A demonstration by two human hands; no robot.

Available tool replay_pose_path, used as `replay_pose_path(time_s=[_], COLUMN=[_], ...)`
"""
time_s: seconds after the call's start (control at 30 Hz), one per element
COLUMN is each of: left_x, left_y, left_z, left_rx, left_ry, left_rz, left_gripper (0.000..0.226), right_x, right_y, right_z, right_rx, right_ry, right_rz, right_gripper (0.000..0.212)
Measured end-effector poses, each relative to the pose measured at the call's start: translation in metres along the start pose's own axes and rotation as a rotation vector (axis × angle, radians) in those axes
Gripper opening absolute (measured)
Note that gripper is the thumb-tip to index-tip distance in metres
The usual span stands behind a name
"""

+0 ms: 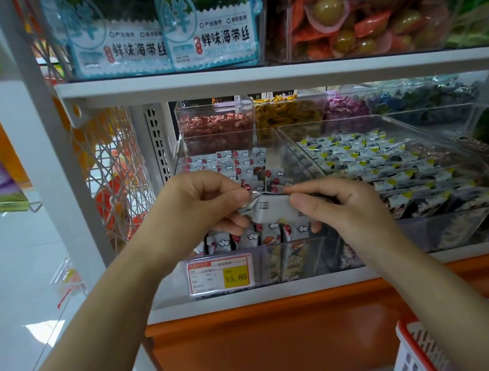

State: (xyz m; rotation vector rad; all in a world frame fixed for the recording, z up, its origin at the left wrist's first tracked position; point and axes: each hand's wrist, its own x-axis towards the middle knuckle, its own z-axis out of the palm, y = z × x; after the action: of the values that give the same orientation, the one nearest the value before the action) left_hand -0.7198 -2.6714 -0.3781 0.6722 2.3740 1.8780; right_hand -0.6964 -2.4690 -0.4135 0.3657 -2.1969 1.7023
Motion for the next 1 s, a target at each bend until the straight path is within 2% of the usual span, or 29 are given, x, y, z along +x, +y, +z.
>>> replay_pose_path(time_s=[0.1, 0.2, 0.27, 0.33, 0.47, 0.6, 0.83, 1.0], left_x=[0.002, 0.002, 0.002, 0.001, -0.003, -0.002, 0.001, 0.002], left_y=[-0.002, -0.003, -0.003, -0.001, 0.004, 0.004, -0.003, -0.001], left_z=[-0.004, -0.006, -0.004, 0.000, 0.015, 0.022, 0.029, 0.026], left_rx=[-0.106, -0.124, -0.075, 0.011, 0.241, 0.270, 0.241, 0.342], left_ry=[-0.017, -0.025, -0.015, -0.007, -0.081, -0.024, 0.082, 0.102], left_rz=[-0.113, -0.148, -0.119, -0.055, 0.087, 0.126, 0.100, 0.154], left_gripper=[0.009, 0.010, 0.010, 0.010, 0.020, 0.016, 0.007, 0.028], right_x=[0.000, 0.001, 0.002, 0.002, 0.000, -0.001, -0.004, -0.005], right_y=[0.002, 0.006, 0.007, 0.007, 0.001, -0.001, -0.003, -0.003], right_z=[0.000, 0.000, 0.001, 0.002, 0.006, 0.008, 0.012, 0.015], right_rx=[0.044, 0.072, 0.099, 0.110, 0.093, 0.057, -0.092, -0.042], right_ry=[-0.028, -0.025, -0.002, 0.042, 0.108, 0.140, 0.190, 0.147], right_rz=[0.020, 0.053, 0.060, 0.042, -0.014, -0.003, -0.144, -0.091], right_gripper=[0.022, 0.018, 0.012, 0.017, 0.018, 0.014, 0.010, 0.008])
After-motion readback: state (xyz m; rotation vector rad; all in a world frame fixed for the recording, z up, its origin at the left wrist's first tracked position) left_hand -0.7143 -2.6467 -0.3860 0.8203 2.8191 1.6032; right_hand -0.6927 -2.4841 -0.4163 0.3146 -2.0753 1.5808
